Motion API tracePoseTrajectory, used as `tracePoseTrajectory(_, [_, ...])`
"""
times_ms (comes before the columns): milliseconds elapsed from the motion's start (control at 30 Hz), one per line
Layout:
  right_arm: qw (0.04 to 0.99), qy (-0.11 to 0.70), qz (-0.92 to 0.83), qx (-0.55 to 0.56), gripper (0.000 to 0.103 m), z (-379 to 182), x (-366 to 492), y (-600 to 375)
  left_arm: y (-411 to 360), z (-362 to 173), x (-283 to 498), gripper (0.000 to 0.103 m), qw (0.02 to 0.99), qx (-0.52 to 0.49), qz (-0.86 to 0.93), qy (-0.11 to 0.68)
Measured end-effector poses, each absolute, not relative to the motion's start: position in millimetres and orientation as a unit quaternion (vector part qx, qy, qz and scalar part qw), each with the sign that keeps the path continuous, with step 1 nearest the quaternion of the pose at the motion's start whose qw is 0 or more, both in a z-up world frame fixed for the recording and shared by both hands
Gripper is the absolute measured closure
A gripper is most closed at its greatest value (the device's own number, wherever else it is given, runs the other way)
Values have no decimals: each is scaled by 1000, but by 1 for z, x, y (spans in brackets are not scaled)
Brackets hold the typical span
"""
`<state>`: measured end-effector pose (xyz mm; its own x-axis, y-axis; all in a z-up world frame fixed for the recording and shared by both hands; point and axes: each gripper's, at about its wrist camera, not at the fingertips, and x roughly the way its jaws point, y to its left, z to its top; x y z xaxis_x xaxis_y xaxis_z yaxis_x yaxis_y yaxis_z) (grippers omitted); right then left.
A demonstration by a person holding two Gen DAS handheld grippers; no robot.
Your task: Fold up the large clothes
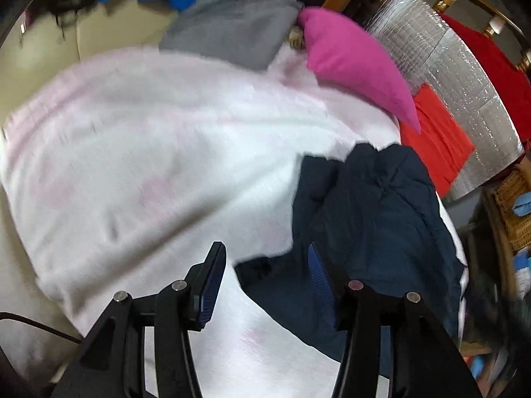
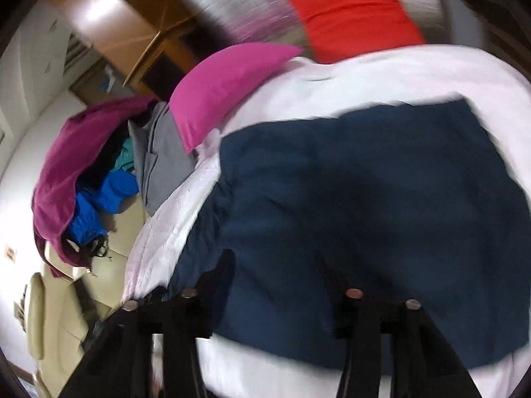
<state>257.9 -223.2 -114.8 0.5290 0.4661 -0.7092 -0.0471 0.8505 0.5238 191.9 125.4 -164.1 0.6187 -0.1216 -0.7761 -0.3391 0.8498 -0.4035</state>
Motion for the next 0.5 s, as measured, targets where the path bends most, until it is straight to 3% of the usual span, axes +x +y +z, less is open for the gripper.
tracePoseTrajectory(67, [851, 458, 159, 201, 56, -119, 296, -192, 133, -155, 185, 50, 877, -248, 78, 404])
tracePoseTrajectory(133, [851, 460, 164, 192, 56, -125, 319, -171, 133, -152, 189, 38, 890, -222, 85, 389])
tracePoseTrajectory(267, [848, 462, 177, 191, 56, -138, 373, -137, 128, -175, 219, 38, 869, -220, 51, 440])
tracePoseTrajectory(367, [837, 477, 176, 205, 56, -153, 409, -122, 120, -196, 238, 40, 843, -239, 16, 482])
tracePoseTrajectory(433, [827, 496, 156, 214, 57, -171, 435, -116, 114, -203, 244, 53, 838, -231, 1, 495])
tracePoseTrajectory(467, [824, 507, 131, 217, 58, -184, 448, -117, 111, -205, 246, 55, 839, -218, -4, 498])
tracePoseTrajectory(500, [820, 517, 112, 219, 69, -196, 457, -118, 109, -205, 247, 55, 842, -208, -3, 497])
